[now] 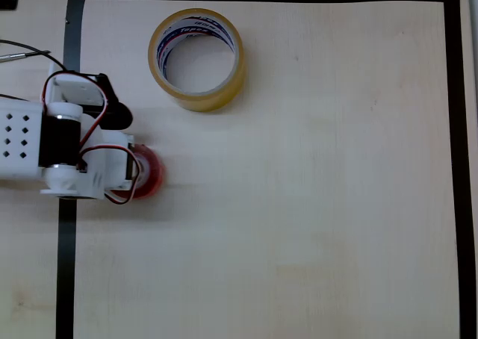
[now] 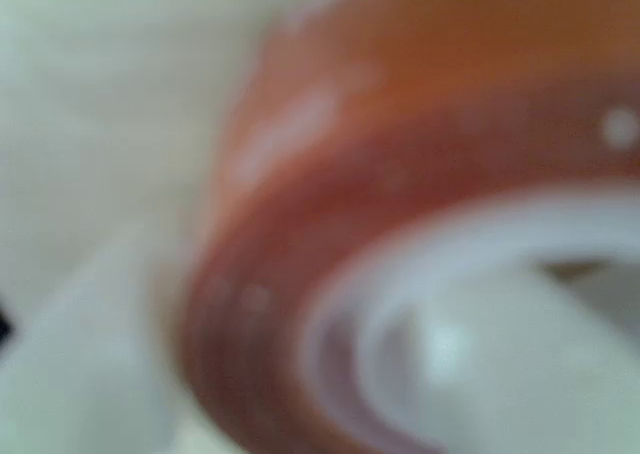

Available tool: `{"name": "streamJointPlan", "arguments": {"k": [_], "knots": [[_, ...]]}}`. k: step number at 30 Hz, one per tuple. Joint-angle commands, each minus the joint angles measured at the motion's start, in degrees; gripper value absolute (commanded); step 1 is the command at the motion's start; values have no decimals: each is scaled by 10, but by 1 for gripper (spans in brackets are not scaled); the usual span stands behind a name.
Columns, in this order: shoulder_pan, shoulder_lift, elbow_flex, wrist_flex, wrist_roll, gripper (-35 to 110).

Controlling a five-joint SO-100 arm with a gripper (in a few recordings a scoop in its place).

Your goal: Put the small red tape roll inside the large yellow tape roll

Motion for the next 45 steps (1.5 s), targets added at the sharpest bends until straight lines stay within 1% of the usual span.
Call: {"name": "streamJointPlan", "arguments": {"k": [1, 8, 12, 16, 19, 24, 28, 36, 39, 45], "knots": [[11, 25, -125, 56, -6, 0], [-14, 18, -282, 149, -7, 0], [-82, 26, -344, 190, -3, 0], [-166, -23, -429, 230, -3, 0], [-222, -70, -475, 229, -3, 0], [-266, -178, -570, 231, -2, 0], [-272, -244, -635, 238, -2, 0], [-253, -308, -686, 241, -2, 0], [-249, -310, -686, 242, -2, 12], [-235, -300, -686, 239, -2, 14]]}}
